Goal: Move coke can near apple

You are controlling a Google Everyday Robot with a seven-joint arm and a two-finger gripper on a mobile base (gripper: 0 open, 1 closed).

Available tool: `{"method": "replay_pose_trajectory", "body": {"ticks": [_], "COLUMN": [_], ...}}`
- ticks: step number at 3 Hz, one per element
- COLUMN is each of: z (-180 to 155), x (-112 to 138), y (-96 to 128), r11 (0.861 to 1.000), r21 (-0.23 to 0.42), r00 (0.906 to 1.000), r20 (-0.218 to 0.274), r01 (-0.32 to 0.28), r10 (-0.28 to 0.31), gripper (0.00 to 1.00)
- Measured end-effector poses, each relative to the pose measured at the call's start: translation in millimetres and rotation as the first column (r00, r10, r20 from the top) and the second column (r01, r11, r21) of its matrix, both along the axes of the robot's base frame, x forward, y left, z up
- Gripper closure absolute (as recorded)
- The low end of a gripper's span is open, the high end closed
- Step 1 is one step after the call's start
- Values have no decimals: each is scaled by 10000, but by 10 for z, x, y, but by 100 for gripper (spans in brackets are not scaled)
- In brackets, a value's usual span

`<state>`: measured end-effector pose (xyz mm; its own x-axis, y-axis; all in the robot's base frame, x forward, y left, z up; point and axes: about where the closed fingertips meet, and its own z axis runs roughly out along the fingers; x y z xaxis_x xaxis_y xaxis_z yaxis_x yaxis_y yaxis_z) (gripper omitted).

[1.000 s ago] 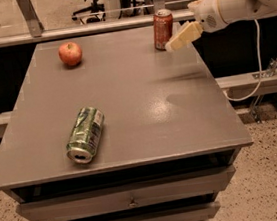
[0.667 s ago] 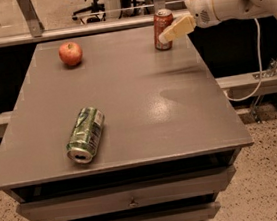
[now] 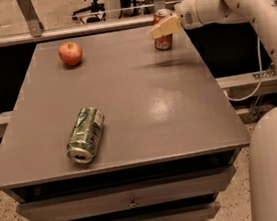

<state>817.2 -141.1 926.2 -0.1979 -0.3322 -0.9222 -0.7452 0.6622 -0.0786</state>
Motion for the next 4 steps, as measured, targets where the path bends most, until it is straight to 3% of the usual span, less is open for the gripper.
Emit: {"method": "replay_pose_trajectory", "body": {"ticks": [1, 2, 3, 4], "z": [-118, -188, -162, -91], "x": [138, 235, 290, 295], "y": [73, 55, -50, -128], "r11": [9995, 9982, 9963, 9951], "r21": [164, 224, 106, -56], "r00": [9994, 9979, 9963, 9951], "r20": [-244, -327, -163, -13], "r01": [252, 562, 850, 988], "r10": [-248, -554, -849, -988], "gripper": [0, 16, 47, 71]}}
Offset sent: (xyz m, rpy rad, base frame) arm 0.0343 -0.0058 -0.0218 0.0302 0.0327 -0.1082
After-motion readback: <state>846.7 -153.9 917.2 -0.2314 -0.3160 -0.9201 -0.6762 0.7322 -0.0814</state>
